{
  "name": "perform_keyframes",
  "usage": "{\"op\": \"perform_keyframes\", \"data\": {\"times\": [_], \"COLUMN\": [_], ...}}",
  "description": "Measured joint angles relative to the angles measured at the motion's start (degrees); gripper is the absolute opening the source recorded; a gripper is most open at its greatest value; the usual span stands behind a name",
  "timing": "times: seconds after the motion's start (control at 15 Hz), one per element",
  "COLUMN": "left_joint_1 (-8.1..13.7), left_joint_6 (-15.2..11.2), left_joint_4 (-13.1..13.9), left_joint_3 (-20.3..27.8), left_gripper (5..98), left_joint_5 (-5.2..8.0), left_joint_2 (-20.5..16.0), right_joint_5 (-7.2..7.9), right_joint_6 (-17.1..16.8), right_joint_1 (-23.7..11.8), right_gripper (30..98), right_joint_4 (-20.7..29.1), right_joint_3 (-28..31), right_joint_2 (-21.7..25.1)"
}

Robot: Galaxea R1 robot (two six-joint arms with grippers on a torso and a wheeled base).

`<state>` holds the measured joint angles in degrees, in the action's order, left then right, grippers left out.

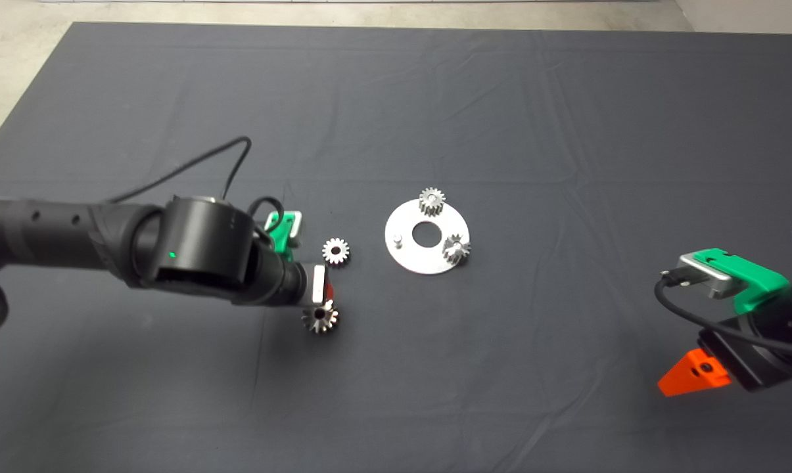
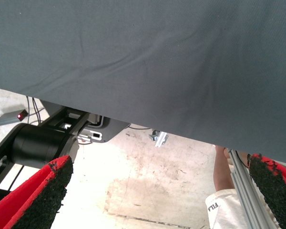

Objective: Remove an incorrectly installed larger gear and replace it with the correct smaller gear

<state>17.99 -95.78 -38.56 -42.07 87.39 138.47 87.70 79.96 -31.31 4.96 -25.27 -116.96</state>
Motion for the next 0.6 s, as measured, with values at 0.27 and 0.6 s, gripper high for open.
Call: {"op": "perform_keyframes", "data": {"times": [0.27,0.6], "left_joint_1": [2.82,3.34], "left_joint_6": [0.0,0.0], "left_joint_4": [2.54,4.07], "left_joint_3": [-1.58,-8.56], "left_gripper": [77.9,84.7], "left_joint_5": [0.06,-0.46], "left_joint_2": [1.77,9.14], "right_joint_5": [0.01,0.01], "right_joint_6": [0.0,0.0], "right_joint_1": [-0.02,-0.02], "right_gripper": [97.8,97.8], "right_joint_4": [0.0,0.02], "right_joint_3": [0.06,0.16], "right_joint_2": [0.11,0.12]}}
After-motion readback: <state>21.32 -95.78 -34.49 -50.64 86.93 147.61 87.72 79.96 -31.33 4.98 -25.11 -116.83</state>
